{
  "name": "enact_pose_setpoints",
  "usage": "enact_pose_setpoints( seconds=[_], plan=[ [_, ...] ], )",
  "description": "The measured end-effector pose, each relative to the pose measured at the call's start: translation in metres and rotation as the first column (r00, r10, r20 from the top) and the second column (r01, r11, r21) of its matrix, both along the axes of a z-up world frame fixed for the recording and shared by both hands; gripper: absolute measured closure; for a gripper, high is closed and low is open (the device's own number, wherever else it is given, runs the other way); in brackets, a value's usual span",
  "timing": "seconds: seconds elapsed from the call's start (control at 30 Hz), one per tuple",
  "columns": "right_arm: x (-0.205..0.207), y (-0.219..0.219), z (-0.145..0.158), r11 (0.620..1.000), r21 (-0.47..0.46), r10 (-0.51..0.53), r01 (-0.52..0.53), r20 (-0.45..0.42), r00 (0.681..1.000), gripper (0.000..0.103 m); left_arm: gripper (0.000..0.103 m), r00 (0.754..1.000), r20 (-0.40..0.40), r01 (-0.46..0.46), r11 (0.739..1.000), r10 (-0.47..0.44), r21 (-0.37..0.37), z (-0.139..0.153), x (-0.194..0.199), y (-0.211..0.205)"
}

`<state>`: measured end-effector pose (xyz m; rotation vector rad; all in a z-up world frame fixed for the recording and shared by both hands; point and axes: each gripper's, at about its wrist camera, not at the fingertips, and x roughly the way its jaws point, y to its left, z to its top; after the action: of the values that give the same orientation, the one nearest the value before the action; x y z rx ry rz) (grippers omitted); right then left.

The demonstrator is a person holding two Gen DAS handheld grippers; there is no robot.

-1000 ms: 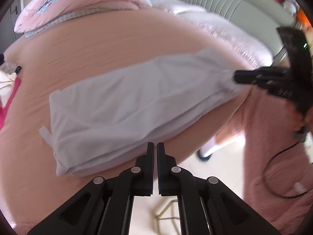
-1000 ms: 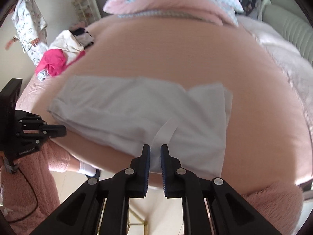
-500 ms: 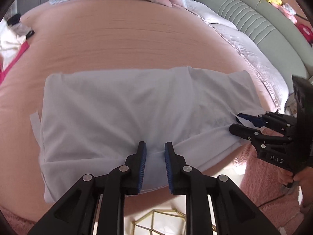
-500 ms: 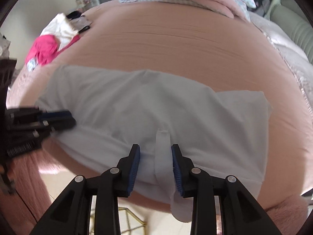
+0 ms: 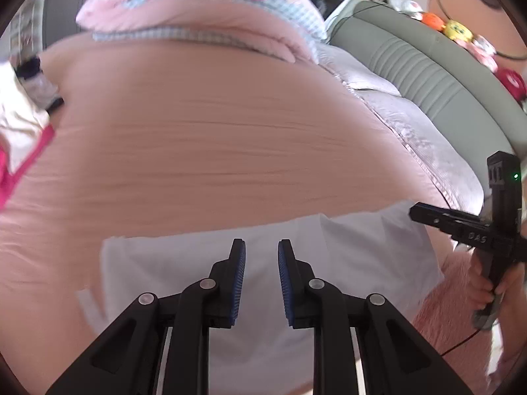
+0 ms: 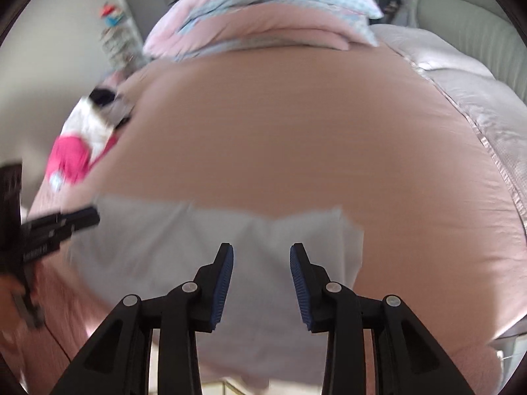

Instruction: Fold clothes

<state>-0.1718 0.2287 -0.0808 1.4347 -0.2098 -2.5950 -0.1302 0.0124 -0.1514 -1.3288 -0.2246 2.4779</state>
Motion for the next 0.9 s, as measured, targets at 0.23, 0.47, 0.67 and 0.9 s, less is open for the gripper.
enact_pose_setpoints(
  seconds=[0.23, 0.47, 0.67, 0.9],
  plan=[
    [-0.008, -0.003, -0.045, 0.984, 0.175, -0.039, 0.021, 0.098, 0.994, 0.072, 0.085, 0.99, 0.087, -0.108, 0.993, 0.112, -0.046, -0.037, -0.001, -0.024],
    [0.011, 0.054, -0.048, 0.973, 0.127, -0.205, 0.191, 0.107, 0.973, 0.063, 0.086, 0.953, 0.031, -0.298, 0.95, 0.301, -0.09, -0.022, 0.014, -0.082],
    [0.019, 0.033, -0.016, 0.964, 0.057, -0.259, 0.26, -0.021, 0.966, 0.062, 0.085, 0.988, -0.063, -0.142, 0.99, 0.142, -0.004, -0.007, 0.01, -0.039],
    [0.01, -0.022, -0.05, 0.983, 0.165, -0.092, 0.079, 0.071, 0.993, 0.063, 0.085, 0.993, 0.056, -0.101, 0.994, 0.103, -0.028, -0.041, -0.021, -0.018]
  ],
)
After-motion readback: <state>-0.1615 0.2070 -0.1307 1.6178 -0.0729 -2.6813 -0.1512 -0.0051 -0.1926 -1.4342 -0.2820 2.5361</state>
